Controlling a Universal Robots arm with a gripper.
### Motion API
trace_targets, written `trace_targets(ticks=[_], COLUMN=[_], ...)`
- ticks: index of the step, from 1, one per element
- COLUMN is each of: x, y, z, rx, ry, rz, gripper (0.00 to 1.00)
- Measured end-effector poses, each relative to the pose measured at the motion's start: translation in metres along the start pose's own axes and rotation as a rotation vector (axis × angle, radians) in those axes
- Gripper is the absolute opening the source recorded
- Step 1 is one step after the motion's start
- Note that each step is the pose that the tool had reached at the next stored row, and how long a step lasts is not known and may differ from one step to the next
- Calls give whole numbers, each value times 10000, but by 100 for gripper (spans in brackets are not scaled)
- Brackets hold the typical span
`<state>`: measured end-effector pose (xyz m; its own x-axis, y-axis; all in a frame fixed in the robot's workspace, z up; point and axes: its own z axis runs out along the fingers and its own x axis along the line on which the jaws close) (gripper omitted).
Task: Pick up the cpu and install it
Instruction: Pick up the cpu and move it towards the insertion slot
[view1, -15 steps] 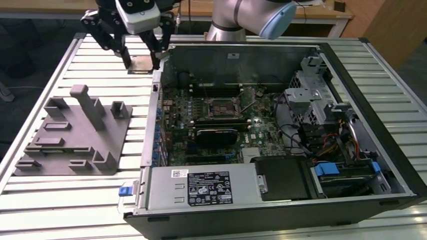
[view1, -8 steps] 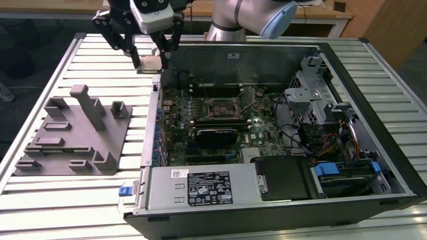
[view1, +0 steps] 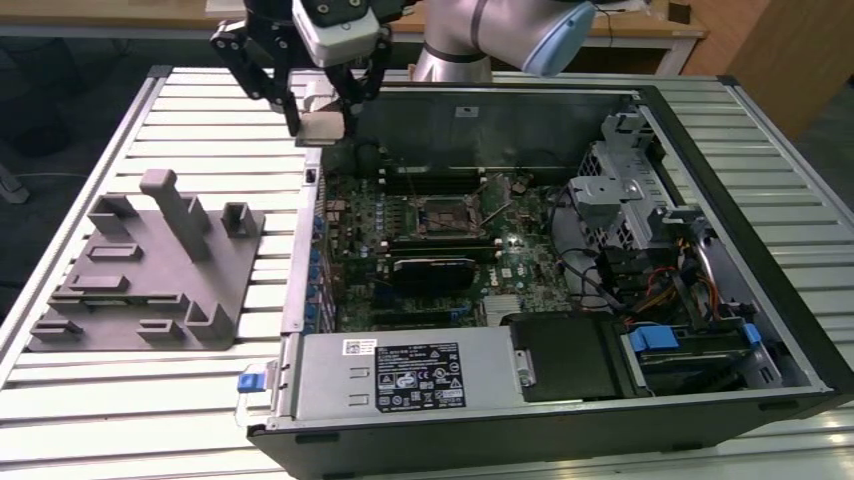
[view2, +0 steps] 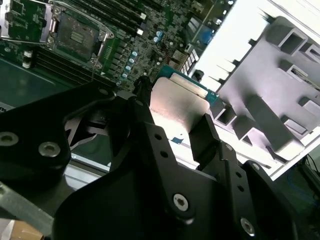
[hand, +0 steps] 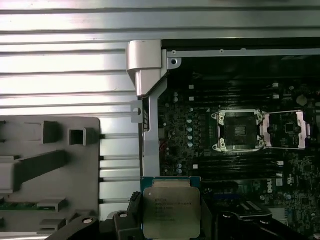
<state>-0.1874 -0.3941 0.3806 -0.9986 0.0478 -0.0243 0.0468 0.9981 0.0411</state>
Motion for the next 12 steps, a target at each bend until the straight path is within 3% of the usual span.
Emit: trace_targets(ticks=[12], x=[-279], y=[26], z=[8], rx=[1], ry=[0], rz=[0], gripper=[55])
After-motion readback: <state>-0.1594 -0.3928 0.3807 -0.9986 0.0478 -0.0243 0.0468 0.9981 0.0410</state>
